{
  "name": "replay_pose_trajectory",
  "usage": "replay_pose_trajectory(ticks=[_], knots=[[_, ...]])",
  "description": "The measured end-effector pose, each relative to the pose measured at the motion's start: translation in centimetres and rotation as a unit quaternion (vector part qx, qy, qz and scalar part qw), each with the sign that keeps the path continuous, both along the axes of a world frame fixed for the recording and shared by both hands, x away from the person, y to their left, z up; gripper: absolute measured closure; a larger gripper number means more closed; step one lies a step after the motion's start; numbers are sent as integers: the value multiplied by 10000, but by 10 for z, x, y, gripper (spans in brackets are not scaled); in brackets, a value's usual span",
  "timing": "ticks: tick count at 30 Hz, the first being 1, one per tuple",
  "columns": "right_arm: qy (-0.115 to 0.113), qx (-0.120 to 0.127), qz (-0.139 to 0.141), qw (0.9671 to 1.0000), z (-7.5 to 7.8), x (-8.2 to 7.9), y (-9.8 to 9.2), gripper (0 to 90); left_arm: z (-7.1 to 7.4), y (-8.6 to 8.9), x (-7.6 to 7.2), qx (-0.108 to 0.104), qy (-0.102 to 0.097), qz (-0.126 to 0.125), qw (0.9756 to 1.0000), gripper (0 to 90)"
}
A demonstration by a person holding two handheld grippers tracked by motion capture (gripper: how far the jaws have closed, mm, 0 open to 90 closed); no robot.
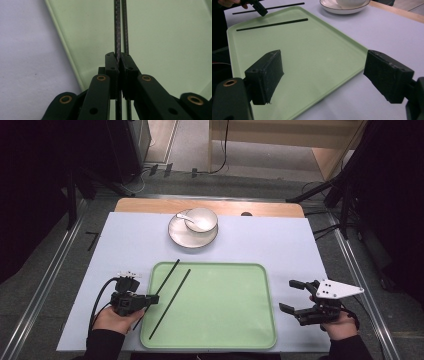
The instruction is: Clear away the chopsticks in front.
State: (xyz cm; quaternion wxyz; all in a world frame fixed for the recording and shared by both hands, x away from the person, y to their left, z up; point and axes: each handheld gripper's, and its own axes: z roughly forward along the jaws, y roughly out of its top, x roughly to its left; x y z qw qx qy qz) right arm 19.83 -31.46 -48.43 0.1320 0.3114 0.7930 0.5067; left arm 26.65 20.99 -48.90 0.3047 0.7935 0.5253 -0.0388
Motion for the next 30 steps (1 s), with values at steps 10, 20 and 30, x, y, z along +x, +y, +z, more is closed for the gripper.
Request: replay_pose_trajectory(ticks=[10, 20, 30], knots=[[0, 3, 18, 10000, 0, 0, 0, 164, -13, -17, 6, 293, 137, -117, 9994, 861], [10, -9, 21, 10000, -1, 1, 0, 164, -12, -20, 6, 241, 109, -274, 9993, 763], [5, 2, 29, 10000, 0, 0, 0, 164, 1, -8, 8, 115, -413, -550, 9976, 515]])
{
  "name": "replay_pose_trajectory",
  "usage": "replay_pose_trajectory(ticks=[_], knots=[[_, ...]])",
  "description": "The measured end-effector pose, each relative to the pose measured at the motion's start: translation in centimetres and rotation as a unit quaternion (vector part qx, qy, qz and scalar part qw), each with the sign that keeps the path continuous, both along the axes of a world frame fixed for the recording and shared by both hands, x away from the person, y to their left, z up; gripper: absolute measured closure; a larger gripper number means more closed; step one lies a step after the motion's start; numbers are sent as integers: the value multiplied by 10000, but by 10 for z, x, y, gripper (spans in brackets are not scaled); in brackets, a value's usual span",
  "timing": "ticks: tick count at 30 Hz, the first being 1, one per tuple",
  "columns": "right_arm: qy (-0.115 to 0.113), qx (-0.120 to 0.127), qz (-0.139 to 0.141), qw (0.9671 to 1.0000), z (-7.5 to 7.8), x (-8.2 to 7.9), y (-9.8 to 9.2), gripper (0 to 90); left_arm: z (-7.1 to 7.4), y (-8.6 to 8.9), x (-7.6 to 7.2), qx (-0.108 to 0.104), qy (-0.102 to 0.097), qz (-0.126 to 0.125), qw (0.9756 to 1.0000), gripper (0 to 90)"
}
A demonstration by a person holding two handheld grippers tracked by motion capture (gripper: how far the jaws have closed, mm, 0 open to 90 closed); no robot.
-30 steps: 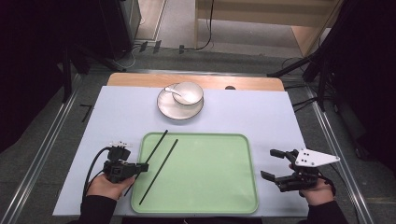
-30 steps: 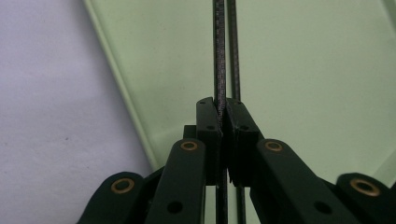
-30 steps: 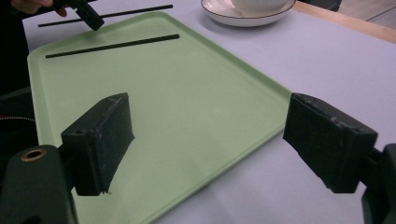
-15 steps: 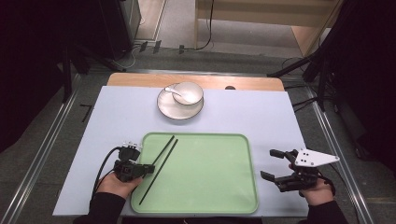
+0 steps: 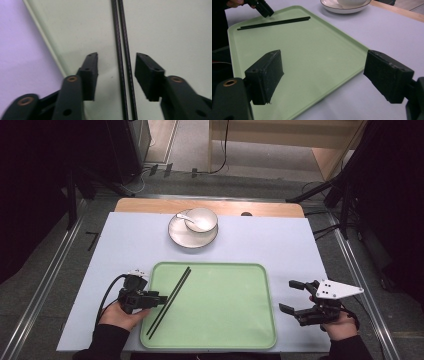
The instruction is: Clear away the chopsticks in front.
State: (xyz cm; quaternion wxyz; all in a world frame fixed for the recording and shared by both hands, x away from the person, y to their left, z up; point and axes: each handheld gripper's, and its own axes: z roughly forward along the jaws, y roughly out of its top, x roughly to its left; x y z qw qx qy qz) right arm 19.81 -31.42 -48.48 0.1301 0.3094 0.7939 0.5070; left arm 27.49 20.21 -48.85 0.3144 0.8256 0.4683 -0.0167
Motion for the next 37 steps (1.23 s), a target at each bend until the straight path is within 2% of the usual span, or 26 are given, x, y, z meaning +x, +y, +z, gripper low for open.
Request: replay_pose_trajectory(ticks=[1, 2, 3, 4, 5, 6, 7, 14, 18, 19, 22, 29, 30, 32, 37], knots=[[-1, -1, 5, 10000, 0, 0, 0, 164, 2, 3, 0, 5, -91, -57, 9999, 496], [-1, -1, 5, 10000, 0, 0, 0, 164, 2, 3, 0, 5, -91, -57, 9999, 467], [8, 4, -1, 10000, 0, 0, 0, 164, 6, 11, 0, -65, -284, -121, 9995, 431], [4, 3, 0, 10000, 0, 0, -1, 164, 6, 11, 0, -65, -284, -121, 9995, 408], [10, 2, -5, 10000, 0, 0, -1, 164, 8, 19, 1, -103, -376, -72, 9992, 395], [10, 2, -5, 10000, 0, 0, -1, 164, 8, 19, 1, -103, -376, -72, 9992, 379], [20, 24, -6, 10000, 0, 0, -1, 164, 9, 27, 2, -117, -415, -47, 9991, 365], [3, 30, 4, 10000, 0, 0, -1, 164, 14, 51, 4, -262, -689, -104, 9972, 320], [4, 35, 0, 10000, 0, 0, -1, 164, 16, 60, 2, -210, -803, -135, 9965, 316], [-13, 31, 0, 10000, 1, 0, -1, 164, 16, 66, 0, -127, -1010, -141, 9947, 311], [-36, 72, -1, 10000, 1, -1, -1, 164, 18, 78, -4, -151, -1243, -197, 9919, 305], [-83, 125, 0, 9999, 3, -1, -1, 164, 19, 101, -8, -311, -1393, -9, 9898, 298], [-83, 125, 0, 9999, 3, -1, -1, 164, 19, 101, -8, -311, -1393, -9, 9898, 298], [-106, 142, 29, 9998, 3, -2, -1, 161, 20, 106, -9, -343, -1498, 28, 9881, 298], [-120, 130, 46, 9998, 3, -2, 0, 160, 19, 107, -8, -355, -1498, 118, 9880, 267]])
